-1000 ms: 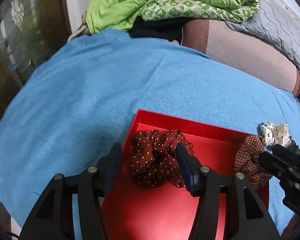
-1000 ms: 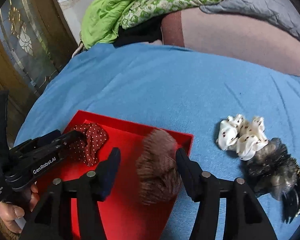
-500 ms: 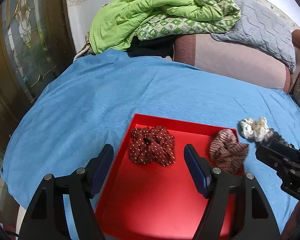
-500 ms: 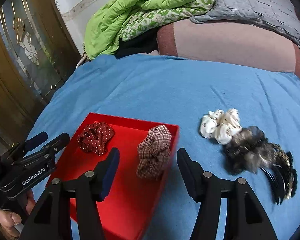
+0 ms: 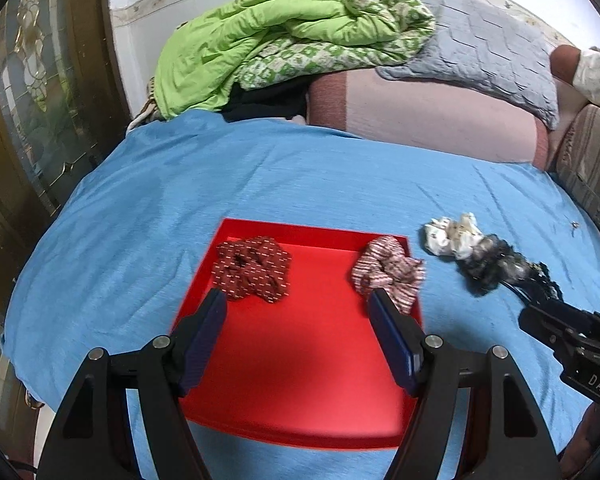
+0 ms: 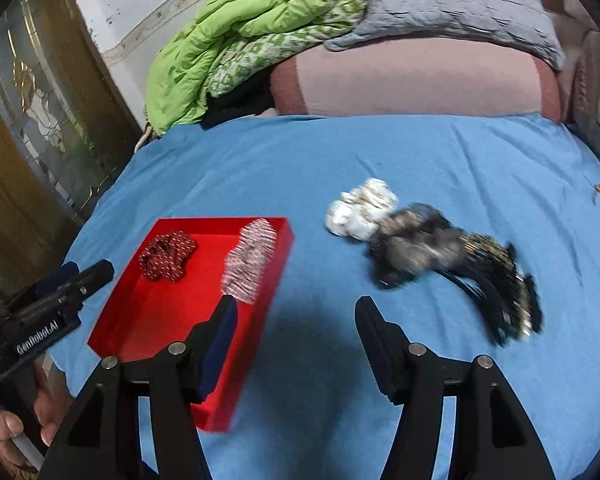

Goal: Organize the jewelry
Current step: 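Withdraw both tools from the tray toward the remaining jewelry, then grasp the grey sheer scrunchie with the left tool while the right tool grasps the black hair tie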

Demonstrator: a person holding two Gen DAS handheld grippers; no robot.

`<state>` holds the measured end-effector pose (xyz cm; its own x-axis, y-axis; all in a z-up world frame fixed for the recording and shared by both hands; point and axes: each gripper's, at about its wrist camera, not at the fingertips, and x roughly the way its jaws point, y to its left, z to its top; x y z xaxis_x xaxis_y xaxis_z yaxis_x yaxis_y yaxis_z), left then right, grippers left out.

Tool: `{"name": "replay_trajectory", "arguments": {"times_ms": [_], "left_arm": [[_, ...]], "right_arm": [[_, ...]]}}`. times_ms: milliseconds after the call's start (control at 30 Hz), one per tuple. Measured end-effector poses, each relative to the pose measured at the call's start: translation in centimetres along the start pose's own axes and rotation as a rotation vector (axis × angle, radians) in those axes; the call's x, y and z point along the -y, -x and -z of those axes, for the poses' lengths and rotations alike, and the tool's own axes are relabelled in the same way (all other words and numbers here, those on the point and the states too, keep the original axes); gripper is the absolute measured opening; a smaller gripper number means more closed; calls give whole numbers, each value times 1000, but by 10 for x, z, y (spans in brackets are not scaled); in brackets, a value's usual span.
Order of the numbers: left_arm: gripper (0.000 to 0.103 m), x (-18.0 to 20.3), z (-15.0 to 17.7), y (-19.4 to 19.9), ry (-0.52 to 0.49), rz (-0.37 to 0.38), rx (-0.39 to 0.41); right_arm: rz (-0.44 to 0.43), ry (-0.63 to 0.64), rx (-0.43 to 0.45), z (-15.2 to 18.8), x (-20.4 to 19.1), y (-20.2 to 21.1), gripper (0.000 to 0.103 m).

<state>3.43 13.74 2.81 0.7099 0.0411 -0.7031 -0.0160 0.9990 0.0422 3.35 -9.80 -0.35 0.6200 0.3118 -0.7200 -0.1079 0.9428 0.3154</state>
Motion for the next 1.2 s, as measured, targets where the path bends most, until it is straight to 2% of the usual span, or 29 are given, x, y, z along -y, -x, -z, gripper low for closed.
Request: {"name": "replay_trajectory", "arguments": {"times_ms": [233, 533, 633, 833, 1000, 1200], "left_arm": [[72, 35, 3, -2, -38, 50, -19], [72, 100, -2, -34, -90, 167, -77], [72, 118, -7, -47, -101, 206, -102], [72, 155, -13, -70, -158, 238, -117], [72, 193, -15, -91, -248, 266, -123], [72, 233, -13, -116, -355, 280, -146]], "right_arm": [[82, -80, 24, 23, 66, 34, 68], [163, -227, 44, 32, 153, 56, 69], [165, -245, 43, 32, 167, 52, 69], [137, -239, 46, 31, 177, 38, 68], [111, -233, 46, 29, 181, 27, 69], [129, -167, 58, 18, 176, 14, 68]]}}
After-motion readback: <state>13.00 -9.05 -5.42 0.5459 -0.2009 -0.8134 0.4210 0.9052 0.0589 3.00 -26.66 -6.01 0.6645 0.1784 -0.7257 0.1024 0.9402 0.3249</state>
